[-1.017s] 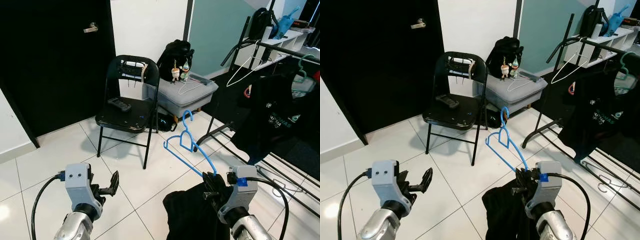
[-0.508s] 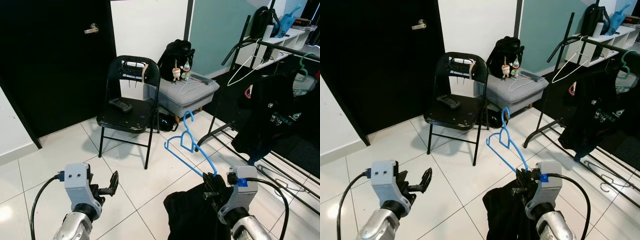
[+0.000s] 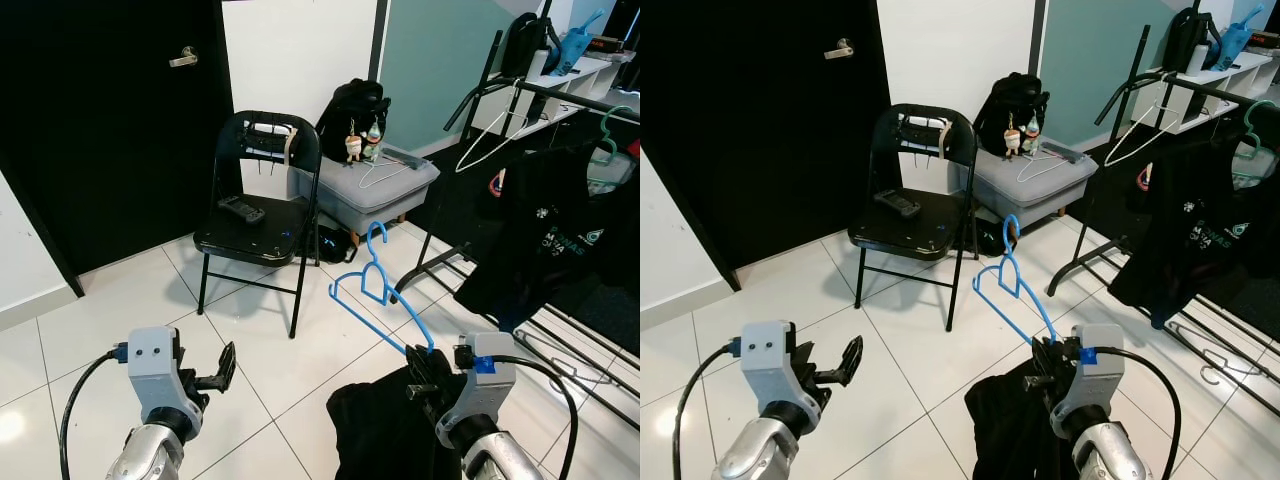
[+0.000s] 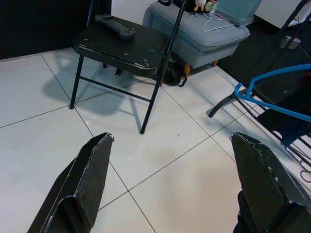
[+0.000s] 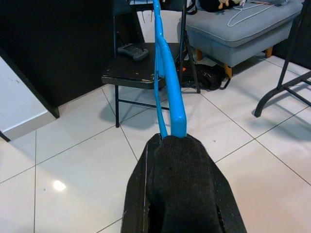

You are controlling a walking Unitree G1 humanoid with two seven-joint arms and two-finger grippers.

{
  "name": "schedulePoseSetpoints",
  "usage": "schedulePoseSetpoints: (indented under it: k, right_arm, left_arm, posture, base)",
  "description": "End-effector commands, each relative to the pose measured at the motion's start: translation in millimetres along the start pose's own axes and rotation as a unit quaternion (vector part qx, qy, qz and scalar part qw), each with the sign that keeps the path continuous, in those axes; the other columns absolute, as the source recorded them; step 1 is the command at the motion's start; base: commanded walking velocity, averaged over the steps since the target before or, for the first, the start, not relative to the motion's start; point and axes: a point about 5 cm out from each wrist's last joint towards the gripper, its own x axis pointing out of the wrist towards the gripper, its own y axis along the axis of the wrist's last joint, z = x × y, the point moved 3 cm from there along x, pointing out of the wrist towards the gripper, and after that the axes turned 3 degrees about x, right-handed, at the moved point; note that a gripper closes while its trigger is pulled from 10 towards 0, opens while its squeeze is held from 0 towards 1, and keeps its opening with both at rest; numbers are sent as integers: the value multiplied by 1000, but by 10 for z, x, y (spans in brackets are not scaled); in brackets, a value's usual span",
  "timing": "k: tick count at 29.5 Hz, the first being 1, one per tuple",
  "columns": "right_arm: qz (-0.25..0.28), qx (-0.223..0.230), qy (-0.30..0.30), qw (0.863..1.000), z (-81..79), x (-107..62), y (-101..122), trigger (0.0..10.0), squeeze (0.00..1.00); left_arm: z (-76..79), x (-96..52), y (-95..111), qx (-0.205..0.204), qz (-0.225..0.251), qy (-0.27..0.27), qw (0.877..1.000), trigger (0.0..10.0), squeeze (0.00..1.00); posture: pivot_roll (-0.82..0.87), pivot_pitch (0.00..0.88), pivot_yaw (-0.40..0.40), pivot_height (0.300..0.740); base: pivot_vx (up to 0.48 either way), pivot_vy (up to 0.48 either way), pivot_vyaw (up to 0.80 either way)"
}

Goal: Hang hanger

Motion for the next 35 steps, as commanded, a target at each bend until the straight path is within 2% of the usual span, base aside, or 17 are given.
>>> schedulePoseSetpoints:
  k: [1,35]
  right_arm:
    - [18,-4,1,1000,-8,3,78,10000,0]
    - [12,-3,6,1000,7,28,57,10000,0]
  left_arm:
    - [11,4,0,-1,3,2,1000,10000,0]
    - [28,19,-4,-5,5,4,1000,10000,0]
  posture:
    - [-73,0,-27,740]
    - [-66,0,-39,740]
  base:
    - [0,0,0]
    - [0,0,0]
